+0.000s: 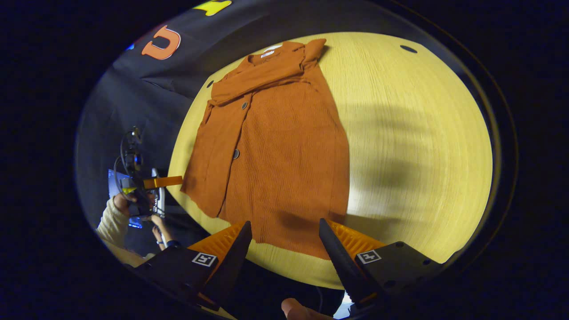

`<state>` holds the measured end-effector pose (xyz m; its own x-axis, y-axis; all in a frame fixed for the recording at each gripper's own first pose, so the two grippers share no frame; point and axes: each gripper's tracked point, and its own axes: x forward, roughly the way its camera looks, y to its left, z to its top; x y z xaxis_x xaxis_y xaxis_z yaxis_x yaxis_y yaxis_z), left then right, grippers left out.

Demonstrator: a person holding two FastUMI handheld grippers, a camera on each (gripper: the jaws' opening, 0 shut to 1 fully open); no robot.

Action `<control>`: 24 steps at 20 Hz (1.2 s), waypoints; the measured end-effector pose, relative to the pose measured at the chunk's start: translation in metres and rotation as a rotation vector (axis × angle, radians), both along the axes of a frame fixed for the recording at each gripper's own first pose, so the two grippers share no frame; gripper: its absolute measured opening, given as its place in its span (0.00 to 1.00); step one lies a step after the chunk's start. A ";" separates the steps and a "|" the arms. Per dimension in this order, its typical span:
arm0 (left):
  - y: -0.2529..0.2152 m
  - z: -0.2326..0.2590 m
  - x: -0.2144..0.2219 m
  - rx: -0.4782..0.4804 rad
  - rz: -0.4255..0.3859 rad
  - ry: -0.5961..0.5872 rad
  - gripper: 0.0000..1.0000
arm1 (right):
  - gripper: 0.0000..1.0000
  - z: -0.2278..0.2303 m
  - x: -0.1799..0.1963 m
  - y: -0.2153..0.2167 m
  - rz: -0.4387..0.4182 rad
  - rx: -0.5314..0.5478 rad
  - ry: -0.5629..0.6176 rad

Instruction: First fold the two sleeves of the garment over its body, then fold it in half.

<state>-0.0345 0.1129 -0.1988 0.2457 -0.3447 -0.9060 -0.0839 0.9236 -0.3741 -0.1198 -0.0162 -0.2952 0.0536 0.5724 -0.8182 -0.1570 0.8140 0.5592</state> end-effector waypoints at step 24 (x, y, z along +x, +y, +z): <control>0.043 0.020 -0.003 -0.460 -0.236 0.241 0.88 | 0.92 -0.035 -0.018 -0.020 -0.075 0.268 0.338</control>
